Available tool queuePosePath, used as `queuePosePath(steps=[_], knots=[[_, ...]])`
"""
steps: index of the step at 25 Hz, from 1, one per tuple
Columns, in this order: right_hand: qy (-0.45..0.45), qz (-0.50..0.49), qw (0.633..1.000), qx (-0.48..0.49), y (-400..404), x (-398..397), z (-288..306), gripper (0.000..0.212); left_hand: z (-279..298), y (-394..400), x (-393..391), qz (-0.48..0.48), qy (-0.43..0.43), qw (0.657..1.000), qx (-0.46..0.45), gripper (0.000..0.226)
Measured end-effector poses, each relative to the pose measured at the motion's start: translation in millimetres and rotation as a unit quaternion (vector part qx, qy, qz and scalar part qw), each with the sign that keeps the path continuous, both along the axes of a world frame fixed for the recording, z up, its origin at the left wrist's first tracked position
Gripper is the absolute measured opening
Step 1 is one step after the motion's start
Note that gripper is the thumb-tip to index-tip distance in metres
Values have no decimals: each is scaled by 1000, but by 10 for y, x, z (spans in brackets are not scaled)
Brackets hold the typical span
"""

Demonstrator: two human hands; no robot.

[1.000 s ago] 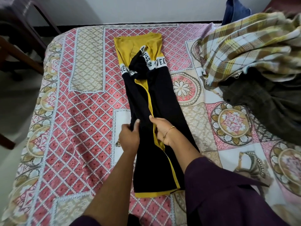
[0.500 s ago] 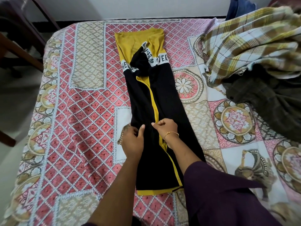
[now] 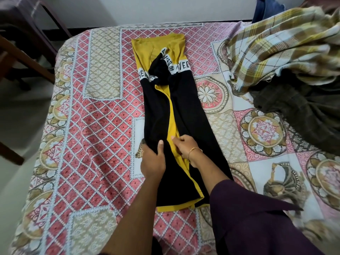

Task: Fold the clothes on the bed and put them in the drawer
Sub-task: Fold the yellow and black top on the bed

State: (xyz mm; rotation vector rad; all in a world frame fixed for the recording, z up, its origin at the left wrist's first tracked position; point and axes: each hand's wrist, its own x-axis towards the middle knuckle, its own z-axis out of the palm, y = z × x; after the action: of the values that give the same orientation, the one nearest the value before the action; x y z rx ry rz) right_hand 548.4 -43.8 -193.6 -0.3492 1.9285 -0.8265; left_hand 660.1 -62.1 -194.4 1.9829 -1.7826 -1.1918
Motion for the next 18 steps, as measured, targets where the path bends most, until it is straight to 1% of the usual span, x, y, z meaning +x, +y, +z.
queuePosePath(steps=[2, 4, 5, 6, 8, 9, 10, 11, 13, 14, 16, 17, 18], knots=[[46, 55, 997, 14, 92, 85, 24, 36, 16, 122, 76, -34, -26, 999, 1, 63], [95, 90, 991, 25, 161, 133, 8, 39, -9, 284, 172, -51, -40, 998, -6, 55], [118, 93, 988, 23, 193, 173, 36, 38, -25, 370, 241, -57, -40, 997, -11, 52], [111, 69, 991, 14, 211, 200, 60, 34, -49, 441, 314, -60, -38, 997, -17, 50], [21, -45, 999, -16, 283, 252, 120, 24, -72, 566, 463, -51, -21, 998, -28, 48], [-23, -102, 994, -26, 333, 273, 160, 23, -73, 619, 518, -43, -5, 999, -27, 48], [-44, -131, 990, -26, 398, 278, 190, 25, -73, 652, 550, -39, 8, 999, -21, 49], [-40, -133, 990, -22, 468, 279, 220, 29, -68, 674, 560, -49, 16, 999, -10, 49], [-25, -77, 997, -13, 641, 295, 246, 38, -73, 744, 569, -96, 12, 995, 19, 46], [-26, -31, 999, -4, 720, 316, 242, 37, -92, 772, 574, -106, 7, 994, 22, 44], [-12, 48, 999, 17, 853, 378, 196, 27, -122, 848, 616, -76, 16, 997, 11, 41], [10, 60, 998, 26, 896, 382, 139, 24, -135, 895, 635, -52, 40, 998, 6, 40], [35, 59, 997, 35, 935, 365, 92, 28, -148, 943, 640, -33, 63, 997, 4, 38]])
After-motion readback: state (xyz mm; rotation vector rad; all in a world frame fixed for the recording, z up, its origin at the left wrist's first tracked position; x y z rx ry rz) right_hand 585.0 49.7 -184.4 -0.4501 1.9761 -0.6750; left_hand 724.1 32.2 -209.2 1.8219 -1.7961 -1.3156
